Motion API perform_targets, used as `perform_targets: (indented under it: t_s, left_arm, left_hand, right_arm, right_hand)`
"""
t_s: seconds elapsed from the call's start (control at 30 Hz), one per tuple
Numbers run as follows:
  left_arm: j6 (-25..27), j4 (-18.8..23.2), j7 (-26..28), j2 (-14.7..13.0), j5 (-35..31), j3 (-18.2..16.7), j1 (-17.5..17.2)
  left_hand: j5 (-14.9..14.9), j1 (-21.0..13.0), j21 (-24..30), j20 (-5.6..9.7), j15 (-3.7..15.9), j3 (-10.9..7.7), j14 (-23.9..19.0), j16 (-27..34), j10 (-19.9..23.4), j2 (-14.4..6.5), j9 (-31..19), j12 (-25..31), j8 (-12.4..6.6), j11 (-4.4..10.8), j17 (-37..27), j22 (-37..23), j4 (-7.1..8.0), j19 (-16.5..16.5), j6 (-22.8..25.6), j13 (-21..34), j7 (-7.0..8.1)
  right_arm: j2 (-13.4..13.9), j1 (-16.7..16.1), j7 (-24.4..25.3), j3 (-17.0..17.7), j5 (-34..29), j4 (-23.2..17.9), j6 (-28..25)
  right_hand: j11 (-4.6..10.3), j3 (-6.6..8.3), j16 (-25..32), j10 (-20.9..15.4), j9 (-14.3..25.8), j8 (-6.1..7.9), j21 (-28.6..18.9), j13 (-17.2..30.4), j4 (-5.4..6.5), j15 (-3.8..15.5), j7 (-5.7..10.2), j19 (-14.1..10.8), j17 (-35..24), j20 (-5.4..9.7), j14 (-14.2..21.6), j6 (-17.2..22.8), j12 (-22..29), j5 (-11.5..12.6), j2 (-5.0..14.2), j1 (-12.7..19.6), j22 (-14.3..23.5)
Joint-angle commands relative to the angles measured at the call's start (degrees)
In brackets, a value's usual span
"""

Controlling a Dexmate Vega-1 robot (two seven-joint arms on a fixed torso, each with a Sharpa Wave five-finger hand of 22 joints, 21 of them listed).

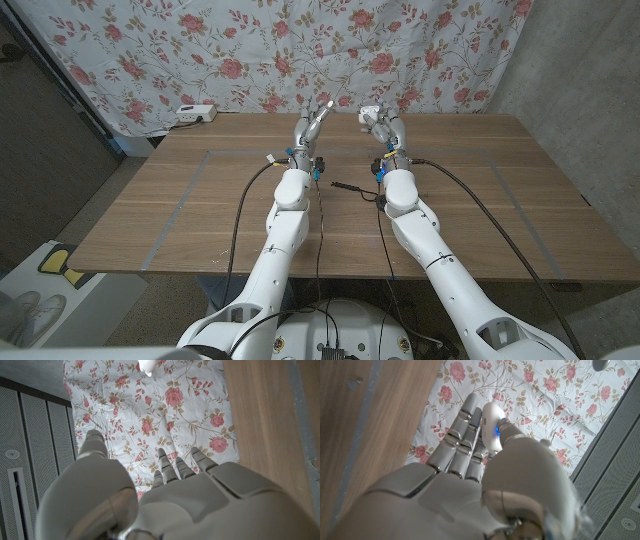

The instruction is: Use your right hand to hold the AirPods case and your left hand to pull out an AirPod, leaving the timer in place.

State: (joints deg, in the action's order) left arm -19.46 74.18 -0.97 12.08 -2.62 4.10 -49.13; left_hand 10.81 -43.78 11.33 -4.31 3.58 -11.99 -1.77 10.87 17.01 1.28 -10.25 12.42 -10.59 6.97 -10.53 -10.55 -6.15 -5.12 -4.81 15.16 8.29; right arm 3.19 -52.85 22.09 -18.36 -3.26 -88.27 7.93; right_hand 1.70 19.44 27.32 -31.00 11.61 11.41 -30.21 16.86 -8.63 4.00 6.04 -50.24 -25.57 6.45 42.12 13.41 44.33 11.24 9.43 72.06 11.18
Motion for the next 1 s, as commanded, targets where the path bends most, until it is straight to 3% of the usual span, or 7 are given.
perform_targets:
  t_s: [0.03,0.13,0.27,0.53,0.9,0.97,1.0]
  left_arm:
    - [0.45,0.21,-0.98,-0.57,0.72,-0.23,-0.23]
    - [1.17,1.09,-0.80,-0.70,0.65,-0.46,-0.73]
    - [1.51,2.03,-0.37,-0.93,0.53,-0.84,-1.26]
    - [-0.21,2.62,2.23,-3.07,-2.10,-1.33,-1.18]
    - [-0.08,5.24,2.76,-6.86,-2.89,-2.61,-1.33]
    - [0.04,6.04,4.71,-5.93,-2.85,-2.83,-1.96]
    - [0.75,6.34,3.24,-5.80,-0.96,-3.09,-1.96]
  left_hand:
    - [0.37,0.48,0.35,-0.31,0.15,0.08,-0.38,0.45,0.62,-0.17,-0.09,0.36,-0.23,0.01,-0.08,-0.14,0.05,-0.35,0.09,-0.09,-0.09]
    - [0.37,0.51,0.40,-0.33,0.05,0.08,-0.63,0.52,0.66,-0.24,-0.09,0.38,-0.22,0.04,-0.07,-0.14,0.05,-0.46,0.04,-0.14,-0.11]
    - [0.37,0.52,0.43,-0.37,0.13,0.06,-0.74,0.52,0.86,-0.37,-0.09,0.46,-0.19,0.03,-0.05,-0.14,0.04,-0.51,-0.05,-0.22,-0.09]
    - [0.29,-0.07,0.59,-0.54,0.62,-0.45,-2.43,0.88,3.72,-1.46,-0.10,1.50,-1.06,0.69,0.03,-0.14,-0.37,-0.86,2.15,-0.60,-0.90]
    - [-0.03,0.12,0.75,-0.88,0.97,-0.39,-5.27,1.58,7.61,-1.72,-0.13,2.78,-1.67,1.09,0.04,-0.12,-0.66,-1.36,5.26,-0.75,-0.74]
    - [-0.11,0.23,0.73,-0.93,1.02,-0.39,-5.99,1.66,8.59,-1.88,-0.17,3.08,-2.44,1.34,0.03,-0.12,-0.76,-1.39,8.13,-0.61,-1.18]
    - [-0.12,0.22,0.74,-0.97,1.01,-0.41,-6.01,1.65,8.57,-1.91,-0.18,3.06,-2.47,1.28,0.03,-0.12,-0.78,-1.43,8.28,-0.59,-1.19]
  right_arm:
    - [-0.20,-0.08,-0.62,-0.03,0.64,0.14,0.13]
    - [-0.28,-0.15,-1.17,-0.01,1.26,0.08,-0.17]
    - [-0.39,-0.28,-1.43,-0.08,1.61,-0.22,-0.62]
    - [-0.12,-0.64,-2.43,-0.25,2.28,-1.06,-1.12]
    - [1.41,-1.92,-3.54,-0.57,1.68,-3.59,-2.68]
    - [1.61,-2.16,-3.56,-0.48,1.58,-4.05,-3.05]
    - [1.68,-2.22,-3.67,-0.44,1.66,-4.21,-3.24]
  right_hand:
    - [7.79,-0.25,0.85,-8.10,0.15,0.18,-1.03,0.29,-0.60,9.70,-0.25,-0.79,-0.66,3.06,2.44,0.05,0.35,0.04,-0.26,1.22,0.29]
    - [7.54,-0.65,0.83,-8.08,0.21,0.25,-2.74,0.37,-0.78,9.67,-0.40,-2.63,-0.81,4.58,3.61,0.00,0.35,-0.04,-0.60,2.07,0.60]
    - [7.54,-0.89,0.67,-7.93,0.25,0.32,-3.96,0.64,-0.72,9.66,-0.54,-3.58,-0.87,5.33,4.22,0.02,0.40,-0.06,-0.60,2.58,0.91]
    - [7.36,-1.15,0.63,-8.42,0.27,0.50,-4.68,0.47,-0.72,9.68,-0.97,-3.61,-0.95,5.55,4.85,0.36,0.43,-0.08,-0.75,2.96,1.14]
    - [7.11,-1.56,0.55,-9.12,0.28,0.93,-6.01,0.30,-0.88,9.63,-1.45,-3.86,-1.15,5.68,5.80,1.48,0.43,-0.06,-1.10,3.89,1.41]
    - [7.14,-1.64,0.55,-9.32,0.28,0.94,-6.24,0.27,-0.89,9.62,-1.55,-3.85,-1.20,5.68,5.99,1.52,0.44,-0.05,-1.16,4.05,1.45]
    - [7.20,-1.66,0.54,-9.34,0.28,0.94,-6.29,0.28,-0.90,9.62,-1.55,-3.85,-1.21,5.68,6.02,1.52,0.45,-0.05,-1.18,4.08,1.45]
